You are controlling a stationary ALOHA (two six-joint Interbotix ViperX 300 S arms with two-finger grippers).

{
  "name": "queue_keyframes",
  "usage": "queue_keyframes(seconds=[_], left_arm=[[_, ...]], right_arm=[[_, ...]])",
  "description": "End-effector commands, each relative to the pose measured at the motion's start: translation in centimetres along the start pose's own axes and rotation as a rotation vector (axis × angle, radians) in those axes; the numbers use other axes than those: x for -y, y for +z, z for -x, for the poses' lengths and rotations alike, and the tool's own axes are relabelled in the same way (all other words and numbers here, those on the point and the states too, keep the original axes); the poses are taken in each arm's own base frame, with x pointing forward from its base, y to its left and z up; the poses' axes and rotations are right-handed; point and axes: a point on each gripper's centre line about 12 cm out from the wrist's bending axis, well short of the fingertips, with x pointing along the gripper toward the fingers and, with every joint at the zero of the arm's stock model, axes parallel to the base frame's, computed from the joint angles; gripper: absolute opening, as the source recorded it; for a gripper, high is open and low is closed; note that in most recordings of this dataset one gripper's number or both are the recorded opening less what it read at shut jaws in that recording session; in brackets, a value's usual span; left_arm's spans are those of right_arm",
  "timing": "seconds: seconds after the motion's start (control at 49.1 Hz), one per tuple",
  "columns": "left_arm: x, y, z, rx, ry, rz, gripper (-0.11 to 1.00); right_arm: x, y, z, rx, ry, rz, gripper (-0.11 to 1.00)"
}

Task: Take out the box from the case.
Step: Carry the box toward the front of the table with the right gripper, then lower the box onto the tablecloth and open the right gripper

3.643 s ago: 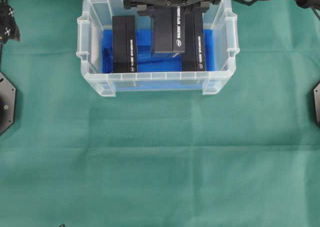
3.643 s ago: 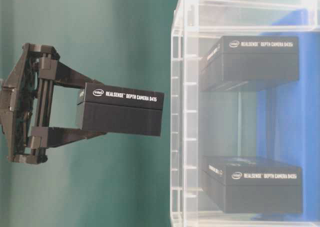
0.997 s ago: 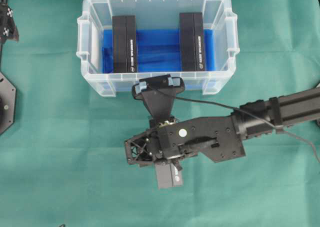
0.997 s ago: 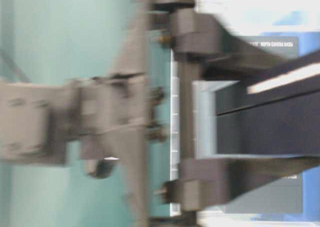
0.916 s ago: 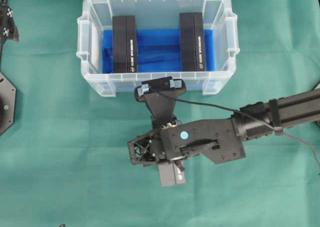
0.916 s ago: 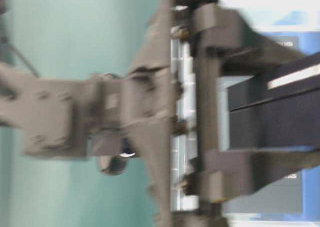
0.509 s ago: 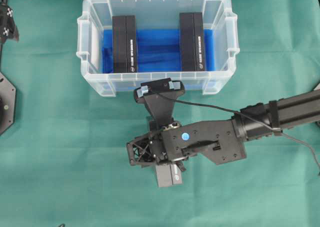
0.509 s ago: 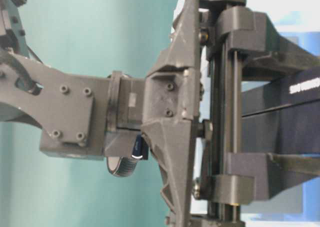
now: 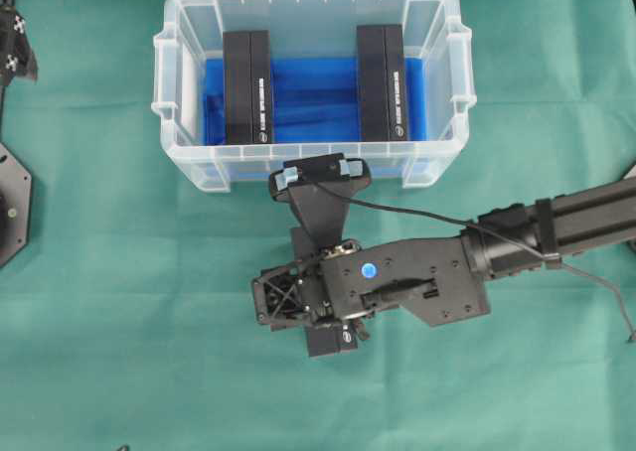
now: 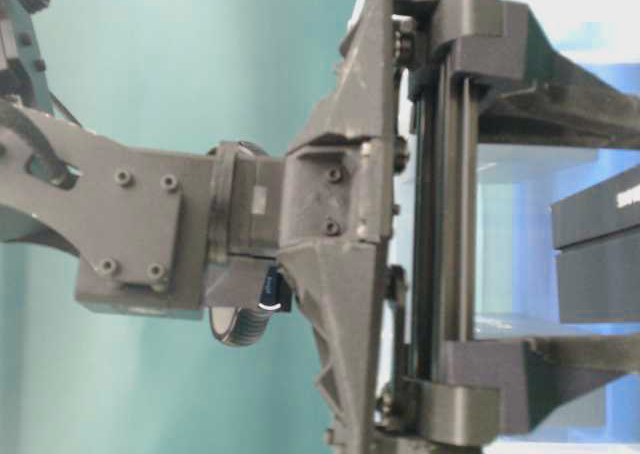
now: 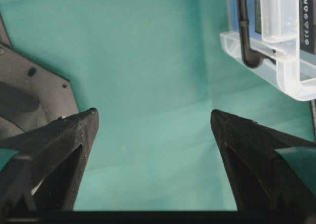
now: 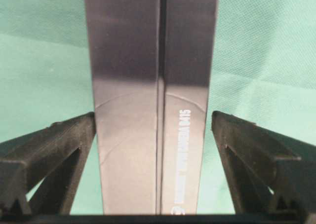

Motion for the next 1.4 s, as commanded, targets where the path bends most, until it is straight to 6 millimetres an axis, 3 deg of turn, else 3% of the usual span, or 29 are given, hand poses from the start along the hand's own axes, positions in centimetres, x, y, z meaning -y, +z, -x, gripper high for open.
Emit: queue_keyframes(seconds=[0.0, 0.224, 0.692, 1.14, 1.262, 1.384], left_arm=[[0.2, 0.2, 0.3, 0.013, -0.012, -0.003, 0.95], [0.2, 0.2, 0.3, 0.013, -0.012, -0.003, 0.95], [0.2, 0.1, 0.4, 0.010, -0.014, 0.002, 0.95], [0.1, 0.0, 0.4, 0.004, -0.012, 0.007, 0.95], [0.0, 0.0, 0.5, 0.007, -0.018, 0.008, 0.95], [0.0, -0.1, 0.5, 0.007, -0.017, 0.011, 0.95]], right_arm=[[-0.6, 0.3, 2.6, -0.010, 0.062, -0.010, 0.95], [-1.0, 0.9, 4.9, -0.012, 0.084, -0.024, 0.95], [-0.6, 2.9, 14.8, 0.062, 0.115, -0.038, 0.95], [-0.1, 2.8, 14.9, 0.068, 0.080, 0.007, 0.94], [1.1, 2.2, 15.3, 0.052, 0.044, 0.023, 0.94], [3.6, 1.4, 15.9, 0.054, -0.002, 0.034, 0.94]])
